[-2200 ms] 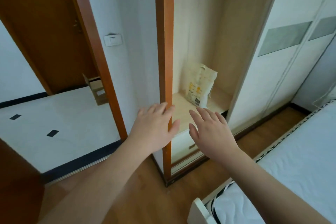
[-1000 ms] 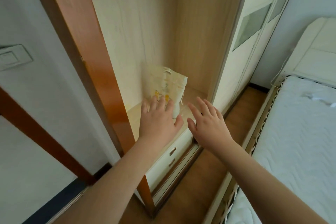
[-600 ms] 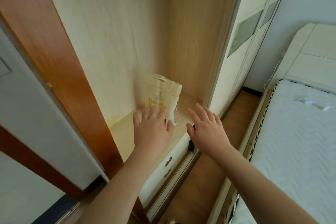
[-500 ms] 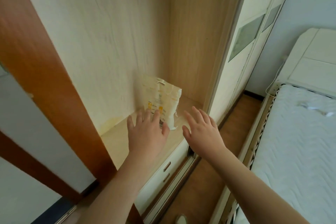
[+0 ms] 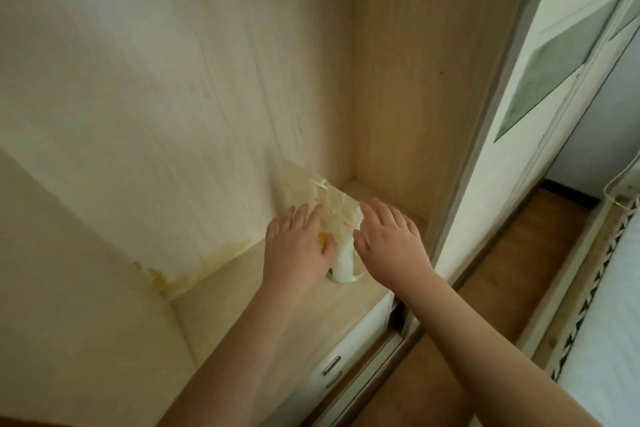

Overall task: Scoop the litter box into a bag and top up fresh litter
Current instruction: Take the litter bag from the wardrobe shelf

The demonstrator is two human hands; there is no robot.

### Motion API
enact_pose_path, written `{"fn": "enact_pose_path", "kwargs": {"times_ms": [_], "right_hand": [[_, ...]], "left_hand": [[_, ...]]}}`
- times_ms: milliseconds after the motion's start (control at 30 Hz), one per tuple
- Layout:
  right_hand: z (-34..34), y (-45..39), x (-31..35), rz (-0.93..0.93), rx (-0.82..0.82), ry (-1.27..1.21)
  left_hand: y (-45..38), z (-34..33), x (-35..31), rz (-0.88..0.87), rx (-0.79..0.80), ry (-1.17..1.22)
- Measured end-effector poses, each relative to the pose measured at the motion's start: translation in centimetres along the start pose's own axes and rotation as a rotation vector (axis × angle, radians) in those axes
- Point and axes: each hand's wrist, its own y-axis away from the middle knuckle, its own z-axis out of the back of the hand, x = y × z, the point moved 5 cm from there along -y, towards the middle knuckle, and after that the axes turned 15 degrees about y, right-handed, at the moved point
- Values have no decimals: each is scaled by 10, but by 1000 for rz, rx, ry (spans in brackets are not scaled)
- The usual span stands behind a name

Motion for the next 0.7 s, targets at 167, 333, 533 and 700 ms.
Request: {"fn": "enact_pose_path", "kwargs": {"times_ms": [167,333,533,700], "right_hand": [[-23,-37,-17,97,45,-24],[-52,-62,-18,169,135,-48],[-77,-98,-12,176,161,-15],[-104,-131,2,137,216,-29]], "left_hand": [[-47,-10,19,-83,22,-32],[-86,-35,32,-197,138,-106],[-124,-58,59,-331,204,-164],[-165,-85,90,-391,329,-161]]}}
